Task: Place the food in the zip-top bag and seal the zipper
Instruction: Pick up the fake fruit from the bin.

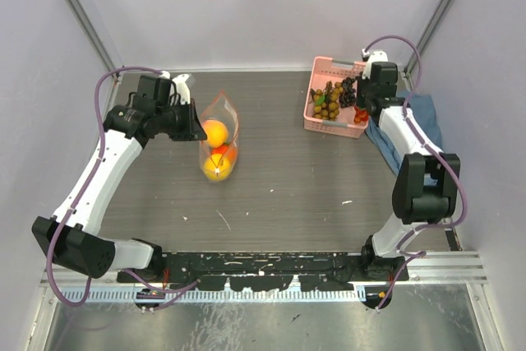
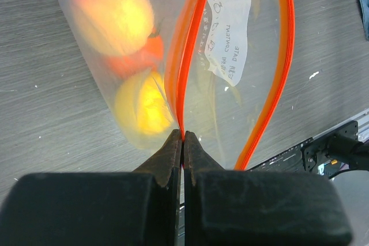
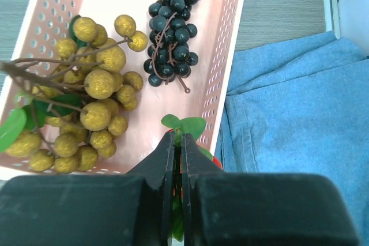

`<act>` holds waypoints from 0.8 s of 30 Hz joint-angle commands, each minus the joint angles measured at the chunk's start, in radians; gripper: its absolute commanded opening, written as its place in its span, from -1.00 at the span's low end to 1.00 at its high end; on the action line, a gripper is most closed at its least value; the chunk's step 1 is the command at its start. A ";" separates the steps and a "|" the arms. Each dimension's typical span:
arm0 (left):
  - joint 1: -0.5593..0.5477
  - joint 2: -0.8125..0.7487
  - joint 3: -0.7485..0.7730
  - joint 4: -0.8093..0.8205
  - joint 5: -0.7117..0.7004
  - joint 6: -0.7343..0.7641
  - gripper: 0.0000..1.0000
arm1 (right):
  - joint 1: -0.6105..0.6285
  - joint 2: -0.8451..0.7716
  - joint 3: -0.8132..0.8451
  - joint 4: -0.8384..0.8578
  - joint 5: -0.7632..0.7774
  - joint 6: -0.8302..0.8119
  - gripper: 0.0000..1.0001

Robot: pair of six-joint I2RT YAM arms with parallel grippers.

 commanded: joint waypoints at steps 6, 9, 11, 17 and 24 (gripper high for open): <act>0.005 -0.012 0.021 0.043 0.031 0.004 -1.00 | 0.107 -0.244 -0.049 0.034 -0.011 0.128 -0.99; 0.005 -0.008 0.019 0.045 0.038 0.002 -1.00 | 0.198 -0.313 -0.070 0.051 0.030 0.151 -0.99; 0.006 -0.006 0.018 0.046 0.037 0.003 -1.00 | 0.254 -0.346 -0.074 0.057 0.046 0.179 -0.99; 0.005 -0.007 0.016 0.051 0.051 0.002 -1.00 | 0.407 -0.402 -0.046 0.063 0.078 0.233 -0.99; 0.005 -0.011 0.012 0.059 0.058 0.000 -1.00 | 0.600 -0.416 -0.009 0.128 0.110 0.272 -0.99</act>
